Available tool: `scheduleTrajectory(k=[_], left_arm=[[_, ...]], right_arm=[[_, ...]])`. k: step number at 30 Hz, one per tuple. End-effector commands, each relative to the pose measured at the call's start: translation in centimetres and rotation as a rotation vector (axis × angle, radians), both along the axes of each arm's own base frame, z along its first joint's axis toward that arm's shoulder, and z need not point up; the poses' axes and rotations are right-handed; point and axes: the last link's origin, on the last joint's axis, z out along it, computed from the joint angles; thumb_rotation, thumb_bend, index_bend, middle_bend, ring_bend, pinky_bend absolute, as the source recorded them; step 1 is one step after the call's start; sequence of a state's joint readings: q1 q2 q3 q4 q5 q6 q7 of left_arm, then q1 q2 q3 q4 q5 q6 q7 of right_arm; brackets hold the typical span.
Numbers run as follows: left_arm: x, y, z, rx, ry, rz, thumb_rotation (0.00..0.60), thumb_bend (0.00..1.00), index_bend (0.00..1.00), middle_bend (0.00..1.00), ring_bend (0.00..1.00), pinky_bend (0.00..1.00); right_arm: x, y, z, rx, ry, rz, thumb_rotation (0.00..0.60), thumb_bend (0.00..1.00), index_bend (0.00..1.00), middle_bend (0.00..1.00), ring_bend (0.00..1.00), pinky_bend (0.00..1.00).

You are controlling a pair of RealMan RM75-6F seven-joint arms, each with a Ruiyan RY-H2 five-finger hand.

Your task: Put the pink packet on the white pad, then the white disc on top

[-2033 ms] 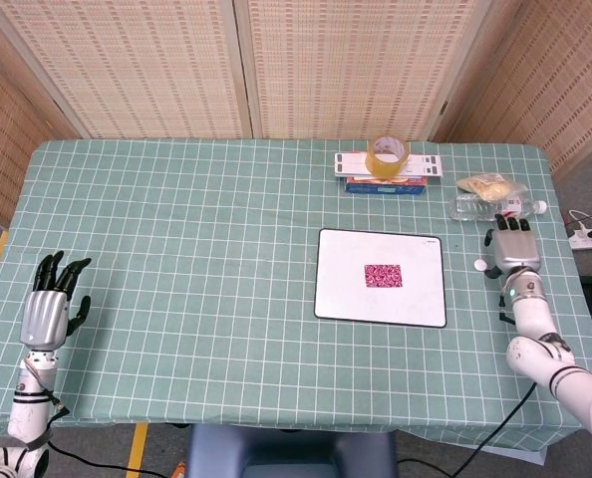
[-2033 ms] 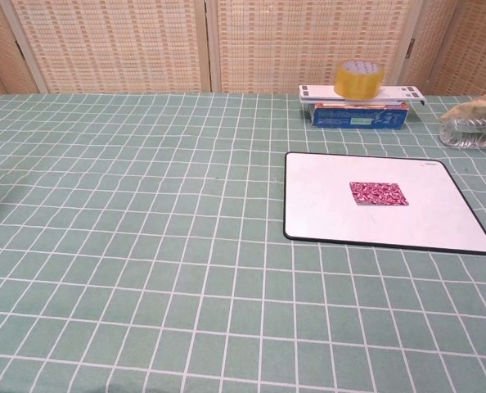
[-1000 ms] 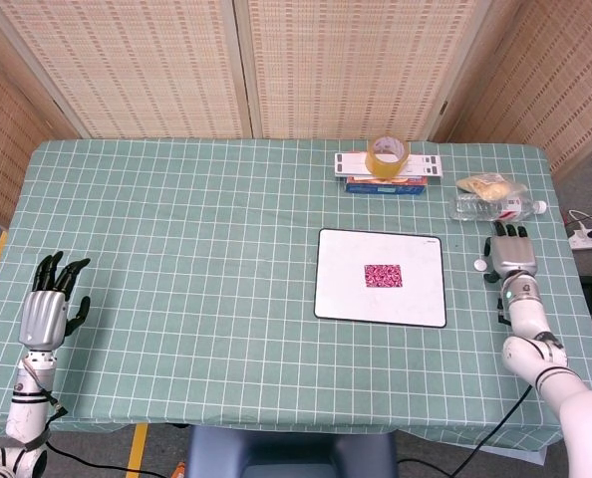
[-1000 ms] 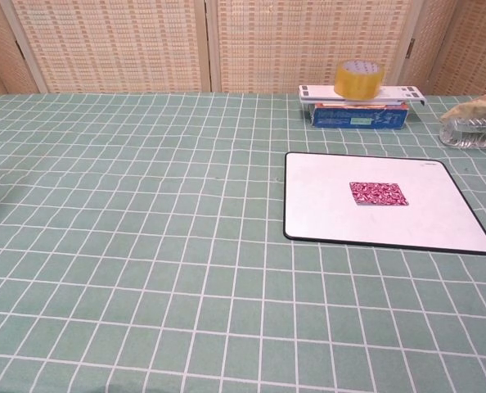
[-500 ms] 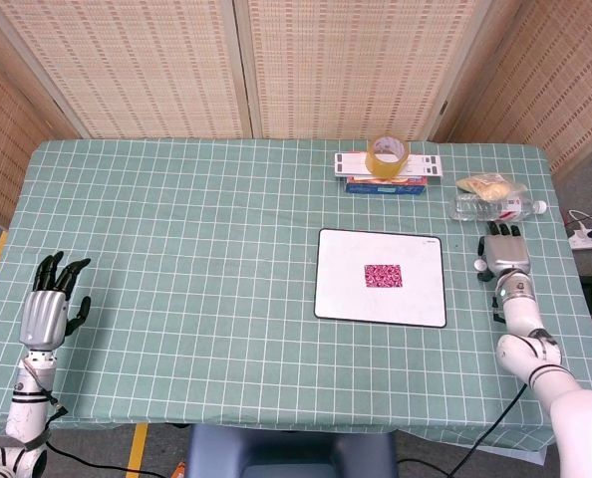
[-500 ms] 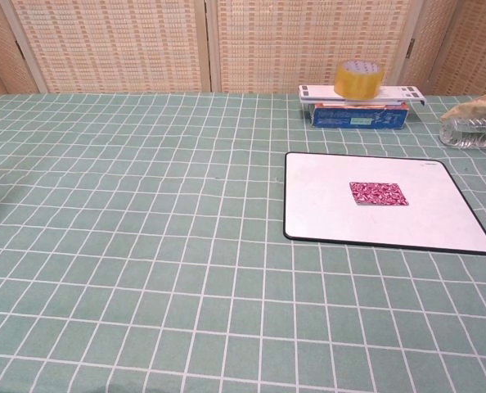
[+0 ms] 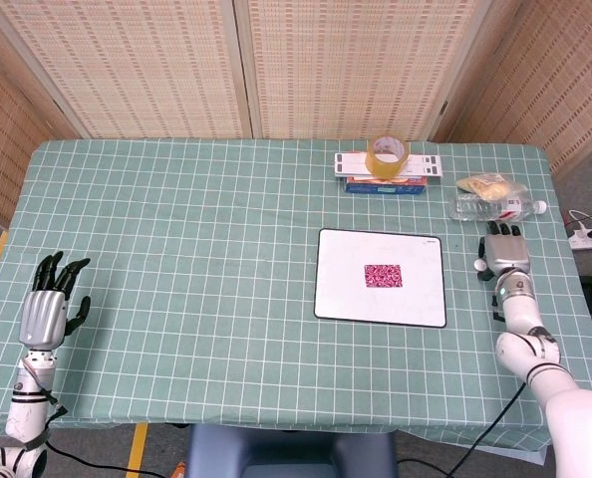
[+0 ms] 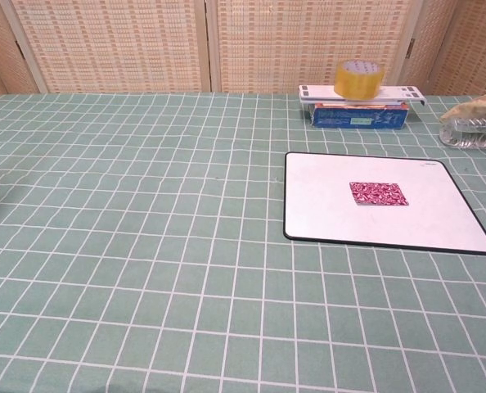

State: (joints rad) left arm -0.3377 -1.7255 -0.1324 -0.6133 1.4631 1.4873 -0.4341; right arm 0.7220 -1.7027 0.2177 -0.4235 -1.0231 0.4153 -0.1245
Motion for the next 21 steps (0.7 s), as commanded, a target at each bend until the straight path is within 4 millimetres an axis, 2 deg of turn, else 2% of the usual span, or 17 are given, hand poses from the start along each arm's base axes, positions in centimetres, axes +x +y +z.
scheduleTrajectory(k=[1,9,21], left_arm=[[0.00,0.00,0.00,0.000,0.001,0.000,0.600,0.39,0.18,0.22,0.00,0.00],[-0.02,-0.01,-0.05,-0.002,0.004,0.001,0.600,0.39,0.18,0.22,0.00,0.00],[-0.03,0.04,-0.17,-0.008,0.005,0.002,0.600,0.39,0.18,0.22,0.00,0.00]], right_arm=[[-0.07,-0.02,0.00,0.001,-0.001,-0.005,0.600,0.24,0.47,0.00,0.00,0.00],[-0.13,-0.11,-0.23,0.009,-0.003,-0.019,0.600,0.24,0.47,0.00,0.00,0.00],[-0.10,-0.28,-0.24,0.004,-0.009,-0.022,0.600,0.25,0.53,0.00,0.00,0.00]])
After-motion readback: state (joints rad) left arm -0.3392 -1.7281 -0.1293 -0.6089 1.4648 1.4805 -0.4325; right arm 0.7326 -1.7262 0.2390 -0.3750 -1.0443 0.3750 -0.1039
